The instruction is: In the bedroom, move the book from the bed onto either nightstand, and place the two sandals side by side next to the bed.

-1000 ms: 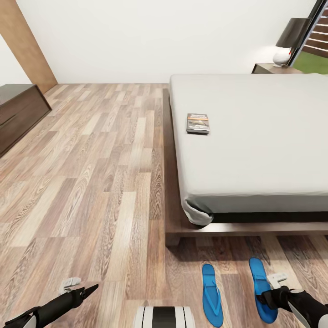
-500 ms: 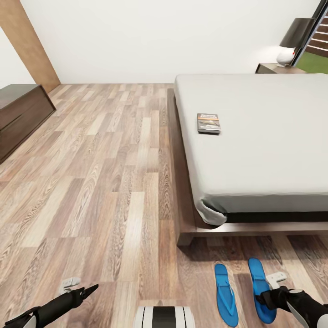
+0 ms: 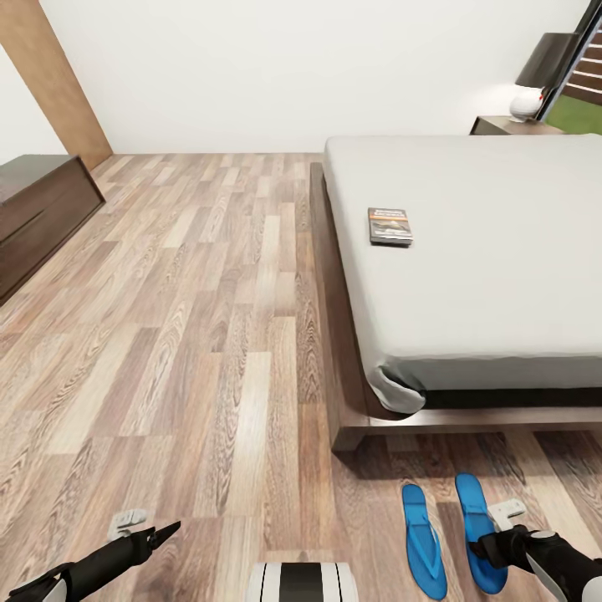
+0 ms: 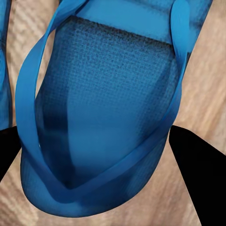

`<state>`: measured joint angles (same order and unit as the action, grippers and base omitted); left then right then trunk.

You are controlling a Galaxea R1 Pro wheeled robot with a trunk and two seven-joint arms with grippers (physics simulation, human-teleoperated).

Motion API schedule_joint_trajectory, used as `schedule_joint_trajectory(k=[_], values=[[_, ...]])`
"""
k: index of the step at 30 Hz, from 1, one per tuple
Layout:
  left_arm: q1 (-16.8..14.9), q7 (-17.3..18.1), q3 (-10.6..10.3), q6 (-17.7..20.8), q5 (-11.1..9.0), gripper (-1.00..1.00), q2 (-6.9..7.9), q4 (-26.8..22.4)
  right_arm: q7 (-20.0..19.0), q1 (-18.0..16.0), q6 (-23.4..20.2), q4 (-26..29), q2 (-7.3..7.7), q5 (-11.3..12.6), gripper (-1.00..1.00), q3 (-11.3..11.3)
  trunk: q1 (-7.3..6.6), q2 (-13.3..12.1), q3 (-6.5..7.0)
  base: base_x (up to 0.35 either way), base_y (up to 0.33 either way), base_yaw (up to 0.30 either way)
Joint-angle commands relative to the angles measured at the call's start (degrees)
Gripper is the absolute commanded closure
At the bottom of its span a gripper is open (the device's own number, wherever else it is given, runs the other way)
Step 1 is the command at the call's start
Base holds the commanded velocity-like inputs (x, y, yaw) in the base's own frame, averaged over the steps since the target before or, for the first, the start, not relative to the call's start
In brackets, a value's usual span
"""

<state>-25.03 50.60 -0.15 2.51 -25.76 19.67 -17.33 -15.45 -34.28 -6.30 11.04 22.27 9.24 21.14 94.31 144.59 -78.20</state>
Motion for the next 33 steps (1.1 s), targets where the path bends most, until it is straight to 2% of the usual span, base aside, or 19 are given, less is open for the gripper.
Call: schedule_joint_trajectory(k=[1,4,8,13,16,33], values=[[0.0,0.2,0.0,0.3,-0.3,-1.00,0.01,0.0,-0.1,0.0,-0.4,0.1,0.05,0.6,1.00,0.3,0.02,0.0,-0.26,0.000,0.003,0.000],[0.0,0.2,0.0,0.3,-0.3,-1.00,0.01,-0.1,-0.1,0.0,-0.4,0.1,0.05,0.6,1.00,0.3,0.09,0.1,-0.92,0.000,0.001,0.000],[0.0,0.3,0.0,0.2,-0.3,-1.00,0.01,-0.1,-0.1,0.0,-0.4,0.1,0.05,0.6,1.00,0.3,0.09,0.1,-0.92,0.000,0.000,0.000],[0.0,0.3,0.0,0.2,-0.3,-1.00,0.01,-0.1,-0.1,0.0,-0.4,0.1,0.05,0.6,1.00,0.3,0.22,0.1,-2.03,0.000,0.000,0.000],[0.0,0.4,0.1,0.2,-0.3,-1.00,0.01,-0.1,-0.1,0.0,-0.4,0.1,0.05,0.6,1.00,0.3,0.22,0.1,-2.03,0.000,0.000,0.000],[0.0,0.4,0.0,0.3,-0.3,-1.00,0.01,-0.1,-0.1,0.0,-0.4,0.1,0.05,0.6,1.00,0.3,0.66,0.4,-5.80,0.000,0.000,0.000]])
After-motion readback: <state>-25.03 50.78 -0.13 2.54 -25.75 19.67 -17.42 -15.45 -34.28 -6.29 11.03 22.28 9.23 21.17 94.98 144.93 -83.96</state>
